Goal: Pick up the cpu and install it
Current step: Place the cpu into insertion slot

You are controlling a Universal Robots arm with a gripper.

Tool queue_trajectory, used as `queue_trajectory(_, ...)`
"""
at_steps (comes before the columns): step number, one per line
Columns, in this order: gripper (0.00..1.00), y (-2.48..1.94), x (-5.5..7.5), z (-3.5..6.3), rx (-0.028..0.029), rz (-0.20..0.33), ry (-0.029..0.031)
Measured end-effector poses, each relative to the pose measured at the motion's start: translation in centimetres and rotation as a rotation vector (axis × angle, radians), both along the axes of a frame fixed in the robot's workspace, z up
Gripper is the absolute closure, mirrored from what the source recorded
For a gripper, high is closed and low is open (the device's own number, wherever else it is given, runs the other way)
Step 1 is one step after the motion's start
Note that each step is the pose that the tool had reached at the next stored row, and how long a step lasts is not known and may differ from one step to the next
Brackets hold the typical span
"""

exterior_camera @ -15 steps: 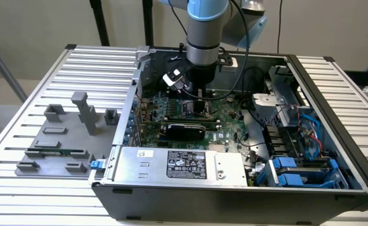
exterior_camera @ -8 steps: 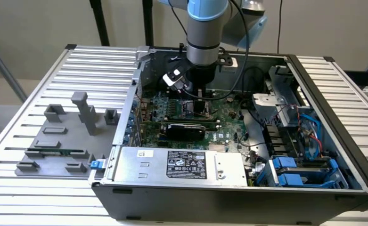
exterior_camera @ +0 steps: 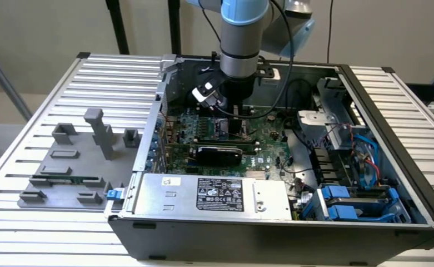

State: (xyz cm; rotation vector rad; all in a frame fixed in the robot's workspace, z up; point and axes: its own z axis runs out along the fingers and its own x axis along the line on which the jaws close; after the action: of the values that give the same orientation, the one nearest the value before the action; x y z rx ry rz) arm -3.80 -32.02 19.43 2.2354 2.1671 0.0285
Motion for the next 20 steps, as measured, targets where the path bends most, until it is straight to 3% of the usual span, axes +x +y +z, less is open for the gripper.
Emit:
queue_trajectory(6,0.38,-0.01,0.0,0.08,-0.002,0.0,0.0005)
queue_trajectory(16,0.4,0.0,0.0,1.58,-0.0018,0.0,0.0004)
queue_trajectory(18,0.53,0.0,0.0,1.63,-0.0018,0.0,0.0003)
queue_trajectory(19,0.53,0.0,0.0,1.65,-0.0016,0.0,0.0002)
queue_trajectory(20,0.59,0.0,0.0,1.65,-0.0016,0.0,0.0003)
